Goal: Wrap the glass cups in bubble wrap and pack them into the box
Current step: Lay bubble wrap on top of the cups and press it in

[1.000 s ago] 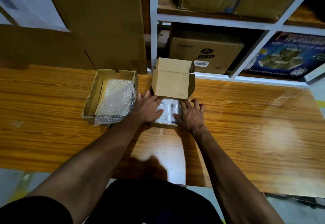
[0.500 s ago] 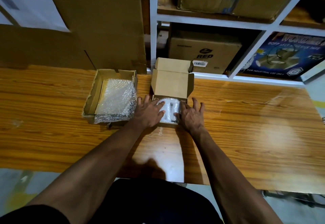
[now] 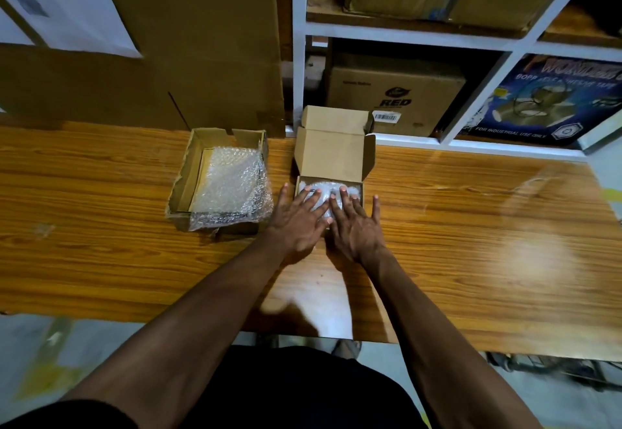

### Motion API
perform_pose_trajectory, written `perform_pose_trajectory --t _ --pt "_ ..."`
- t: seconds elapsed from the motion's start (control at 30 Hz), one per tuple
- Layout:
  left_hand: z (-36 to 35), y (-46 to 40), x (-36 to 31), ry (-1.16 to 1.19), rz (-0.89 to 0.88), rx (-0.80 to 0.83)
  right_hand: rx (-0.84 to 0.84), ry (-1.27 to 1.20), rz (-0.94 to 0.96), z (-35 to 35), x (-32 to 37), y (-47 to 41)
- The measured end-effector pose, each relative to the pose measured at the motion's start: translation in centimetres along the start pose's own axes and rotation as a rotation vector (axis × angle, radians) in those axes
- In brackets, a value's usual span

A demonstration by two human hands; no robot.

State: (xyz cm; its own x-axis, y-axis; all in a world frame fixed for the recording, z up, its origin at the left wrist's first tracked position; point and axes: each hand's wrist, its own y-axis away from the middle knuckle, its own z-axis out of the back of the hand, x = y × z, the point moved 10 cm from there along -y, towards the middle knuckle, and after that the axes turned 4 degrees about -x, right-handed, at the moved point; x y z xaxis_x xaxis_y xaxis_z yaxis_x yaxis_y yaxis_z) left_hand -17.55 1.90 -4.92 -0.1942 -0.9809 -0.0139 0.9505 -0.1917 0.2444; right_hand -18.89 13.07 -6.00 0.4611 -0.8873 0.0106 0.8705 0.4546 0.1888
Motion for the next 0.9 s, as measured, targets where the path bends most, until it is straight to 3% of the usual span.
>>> perform_pose_trajectory --t 0.37,0.9 --pt "0.0 0.8 -0.2 0.028 0.076 0.046 0.06 -0.053 -0.061 -0.6 0.8 0.4" --pt "-1.1 -1.9 0.2 0.062 0.092 -0.001 0.005 -0.032 -0.032 -0.7 -1.4 -1.5"
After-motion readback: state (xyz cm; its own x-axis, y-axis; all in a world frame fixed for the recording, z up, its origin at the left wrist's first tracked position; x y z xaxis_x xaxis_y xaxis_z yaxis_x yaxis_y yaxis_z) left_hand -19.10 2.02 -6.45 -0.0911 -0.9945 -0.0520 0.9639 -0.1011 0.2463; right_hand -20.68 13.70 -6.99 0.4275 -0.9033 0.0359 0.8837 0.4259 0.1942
